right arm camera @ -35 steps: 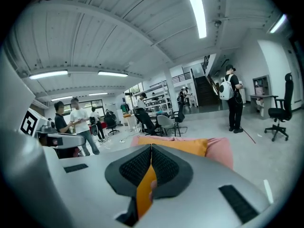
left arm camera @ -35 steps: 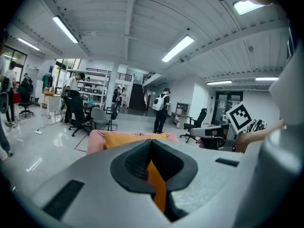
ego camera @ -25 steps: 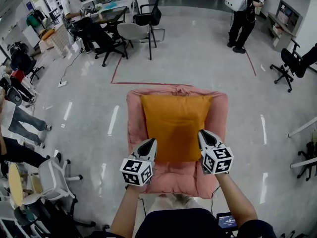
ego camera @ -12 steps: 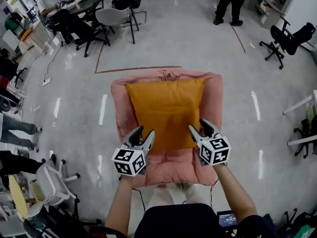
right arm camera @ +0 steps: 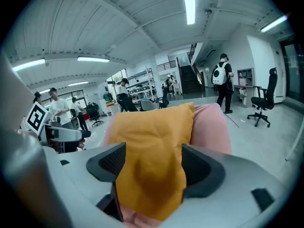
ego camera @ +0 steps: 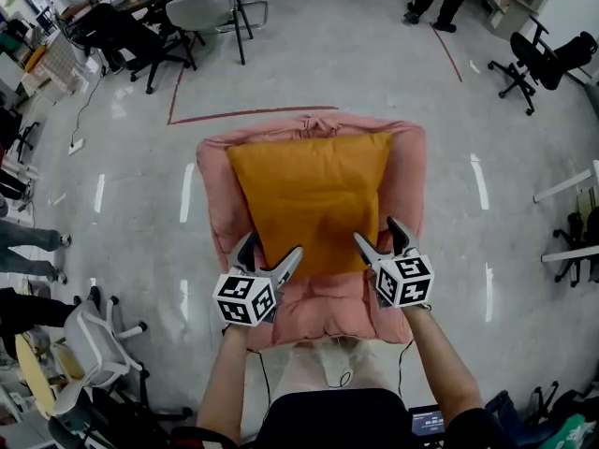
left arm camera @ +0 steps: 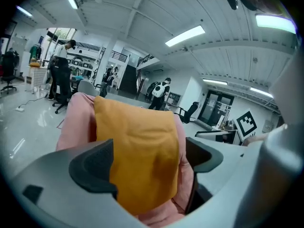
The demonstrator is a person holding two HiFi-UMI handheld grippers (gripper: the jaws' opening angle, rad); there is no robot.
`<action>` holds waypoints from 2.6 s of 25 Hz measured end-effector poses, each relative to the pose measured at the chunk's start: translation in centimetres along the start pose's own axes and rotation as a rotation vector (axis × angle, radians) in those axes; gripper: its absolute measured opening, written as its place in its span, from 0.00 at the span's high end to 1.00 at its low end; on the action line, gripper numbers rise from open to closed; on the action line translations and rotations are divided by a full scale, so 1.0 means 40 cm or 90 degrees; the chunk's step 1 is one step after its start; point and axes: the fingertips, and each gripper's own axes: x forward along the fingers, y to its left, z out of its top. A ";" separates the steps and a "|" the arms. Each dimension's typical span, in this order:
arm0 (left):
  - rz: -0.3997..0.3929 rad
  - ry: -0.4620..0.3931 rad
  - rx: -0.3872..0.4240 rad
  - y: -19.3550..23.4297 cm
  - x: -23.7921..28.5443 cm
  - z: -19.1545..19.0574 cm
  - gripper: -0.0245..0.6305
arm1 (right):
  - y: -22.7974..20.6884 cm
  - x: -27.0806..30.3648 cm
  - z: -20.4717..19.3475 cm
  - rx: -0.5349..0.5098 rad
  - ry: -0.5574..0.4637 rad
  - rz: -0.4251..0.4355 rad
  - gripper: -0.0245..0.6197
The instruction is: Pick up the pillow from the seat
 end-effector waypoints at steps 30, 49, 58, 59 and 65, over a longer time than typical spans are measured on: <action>0.090 0.063 -0.033 0.251 0.200 -0.140 0.15 | -0.122 0.257 -0.118 0.030 0.068 -0.049 0.30; 0.077 0.114 -0.010 0.277 0.285 -0.172 0.15 | -0.133 0.313 -0.126 0.011 0.102 -0.017 0.30; 0.071 0.134 -0.012 0.278 0.293 -0.176 0.18 | -0.115 0.318 -0.122 -0.012 0.112 0.002 0.38; 0.067 0.138 -0.013 0.273 0.293 -0.177 0.21 | -0.113 0.316 -0.123 -0.012 0.113 0.003 0.41; 0.057 0.145 -0.012 0.254 0.285 -0.181 0.44 | -0.107 0.307 -0.132 0.001 0.125 0.013 0.55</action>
